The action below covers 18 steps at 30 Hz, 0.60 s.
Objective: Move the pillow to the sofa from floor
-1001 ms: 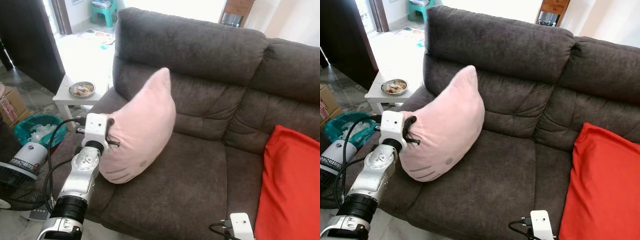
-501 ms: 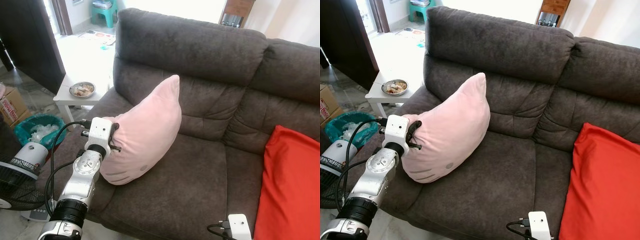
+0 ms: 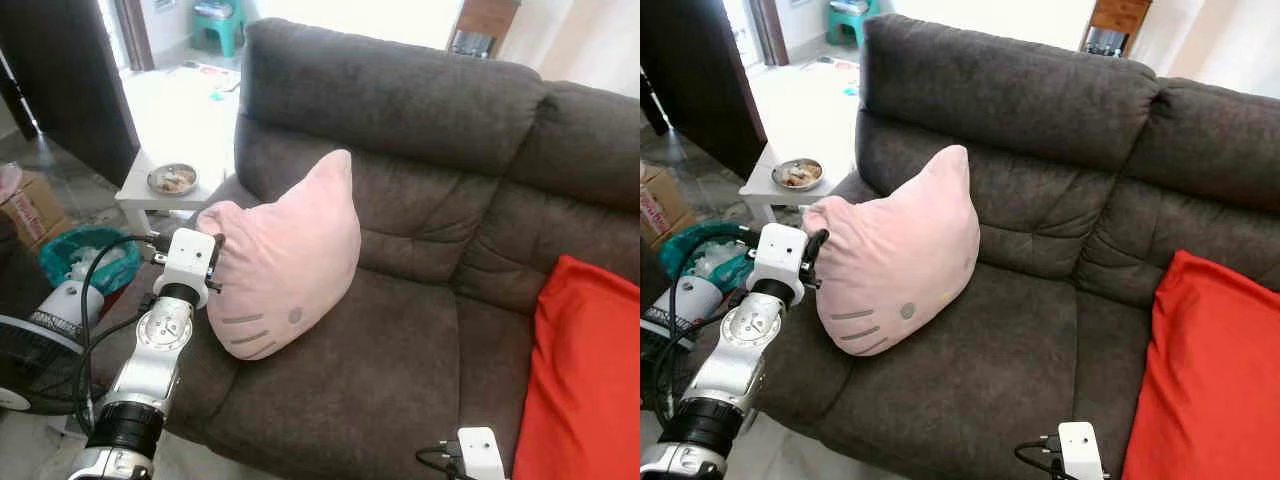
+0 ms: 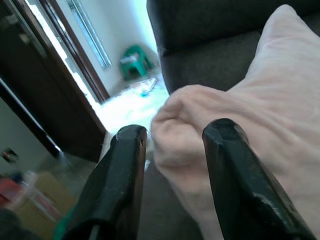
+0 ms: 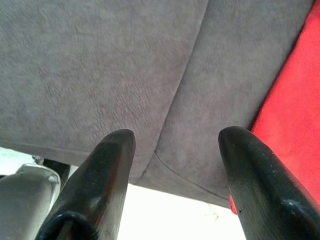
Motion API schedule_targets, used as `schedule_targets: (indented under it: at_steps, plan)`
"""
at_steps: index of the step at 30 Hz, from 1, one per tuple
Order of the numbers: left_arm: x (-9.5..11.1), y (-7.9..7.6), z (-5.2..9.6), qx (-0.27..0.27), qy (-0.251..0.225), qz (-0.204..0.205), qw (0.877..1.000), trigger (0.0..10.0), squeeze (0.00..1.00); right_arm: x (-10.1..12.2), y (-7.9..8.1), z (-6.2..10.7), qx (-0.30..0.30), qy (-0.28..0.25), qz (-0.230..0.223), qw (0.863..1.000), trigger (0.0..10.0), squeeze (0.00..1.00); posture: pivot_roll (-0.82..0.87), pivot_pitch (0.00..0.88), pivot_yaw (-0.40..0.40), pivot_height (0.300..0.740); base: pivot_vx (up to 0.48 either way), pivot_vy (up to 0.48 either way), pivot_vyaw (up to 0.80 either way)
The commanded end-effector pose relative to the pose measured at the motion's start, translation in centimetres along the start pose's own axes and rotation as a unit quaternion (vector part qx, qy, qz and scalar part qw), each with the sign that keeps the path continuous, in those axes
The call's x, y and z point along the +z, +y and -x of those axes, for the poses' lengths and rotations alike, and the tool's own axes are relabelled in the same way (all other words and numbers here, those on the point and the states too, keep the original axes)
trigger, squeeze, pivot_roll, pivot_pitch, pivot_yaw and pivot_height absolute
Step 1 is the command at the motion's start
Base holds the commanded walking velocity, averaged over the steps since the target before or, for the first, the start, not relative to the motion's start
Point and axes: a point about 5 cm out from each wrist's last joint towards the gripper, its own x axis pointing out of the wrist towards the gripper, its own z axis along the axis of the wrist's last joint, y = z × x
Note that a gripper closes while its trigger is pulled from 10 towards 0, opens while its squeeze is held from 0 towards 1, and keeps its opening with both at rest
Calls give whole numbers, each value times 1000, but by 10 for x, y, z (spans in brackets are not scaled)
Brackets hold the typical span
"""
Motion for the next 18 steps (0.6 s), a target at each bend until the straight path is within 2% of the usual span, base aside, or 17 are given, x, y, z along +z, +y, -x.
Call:
schedule_targets:
  at_steps: [1,2,6,8,12,13,15,18]
  plan:
    - [4,-10,7,-13,-16,-15,1000,10000,39,-2,-5,0,-6,3,-7,1000,10000,0,189,36,-122,740,0,0,0]
    - [2,-12,11,-12,-15,-15,1000,10000,0,-2,-5,0,-7,2,-9,1000,10000,0,189,36,-122,740,0,0,0]
    - [-8,-15,26,6,9,-15,1000,10000,0,-2,-3,1,-5,0,-20,1000,10000,0,191,37,-118,740,0,0,0]
    - [-23,-16,42,32,39,-7,999,10000,0,-2,-1,1,-2,-7,-67,998,10000,0,187,31,-113,740,0,0,0]
    - [-36,-12,53,62,63,15,996,10000,0,-2,-1,1,-2,-9,-115,993,10000,0,183,27,-109,740,0,0,0]
    - [-42,-9,60,79,76,25,994,10000,0,-2,-2,1,2,-11,-133,991,10000,0,183,24,-107,740,0,0,0]
    - [-47,-7,66,93,84,36,991,10000,0,-2,-2,1,4,-12,-140,990,10000,0,182,18,-103,740,0,0,0]
    - [-51,-9,74,88,90,30,992,10000,0,-5,-4,2,1,-7,-139,990,10000,0,184,7,-97,740,0,0,0]
